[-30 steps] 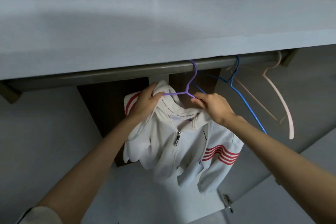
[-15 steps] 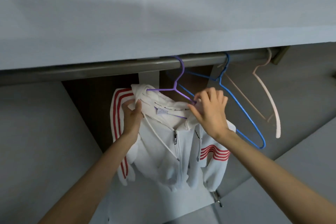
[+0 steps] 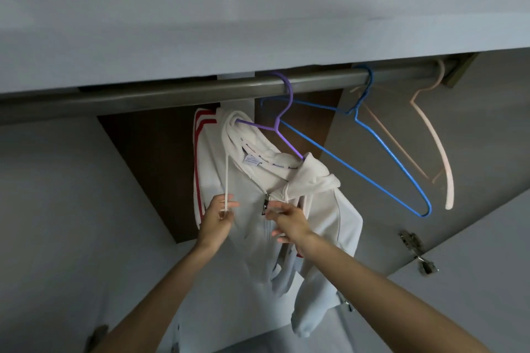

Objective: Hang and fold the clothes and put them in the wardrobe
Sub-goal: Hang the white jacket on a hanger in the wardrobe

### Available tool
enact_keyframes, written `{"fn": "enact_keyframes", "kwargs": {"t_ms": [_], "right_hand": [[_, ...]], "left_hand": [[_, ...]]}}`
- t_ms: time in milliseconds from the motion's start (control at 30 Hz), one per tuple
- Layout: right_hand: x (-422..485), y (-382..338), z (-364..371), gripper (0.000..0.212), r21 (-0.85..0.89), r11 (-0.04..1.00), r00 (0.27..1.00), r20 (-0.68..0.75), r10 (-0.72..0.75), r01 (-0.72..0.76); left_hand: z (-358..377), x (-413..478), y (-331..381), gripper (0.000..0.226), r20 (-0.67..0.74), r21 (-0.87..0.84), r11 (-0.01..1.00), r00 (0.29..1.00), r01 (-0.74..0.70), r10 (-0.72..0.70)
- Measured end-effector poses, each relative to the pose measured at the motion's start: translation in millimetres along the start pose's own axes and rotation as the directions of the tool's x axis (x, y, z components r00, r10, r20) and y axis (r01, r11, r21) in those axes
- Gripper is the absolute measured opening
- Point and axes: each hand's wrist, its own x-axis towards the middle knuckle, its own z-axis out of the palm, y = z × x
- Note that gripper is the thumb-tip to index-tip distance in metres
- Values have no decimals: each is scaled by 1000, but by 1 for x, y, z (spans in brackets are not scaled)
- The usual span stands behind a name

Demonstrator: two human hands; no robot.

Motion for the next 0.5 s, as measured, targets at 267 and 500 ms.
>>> {"fn": "enact_keyframes", "kwargs": {"t_ms": [267, 500], "right_hand": [[23, -22, 28, 31, 396, 914, 986, -99, 138, -88], [22, -23, 0, 16, 215, 967, 988, 101, 117, -137]], "left_hand": [[-13, 15, -13, 35, 69, 103, 995, 998, -16, 9], [-8, 21, -14, 32, 134, 225, 974, 991, -9, -22]]}}
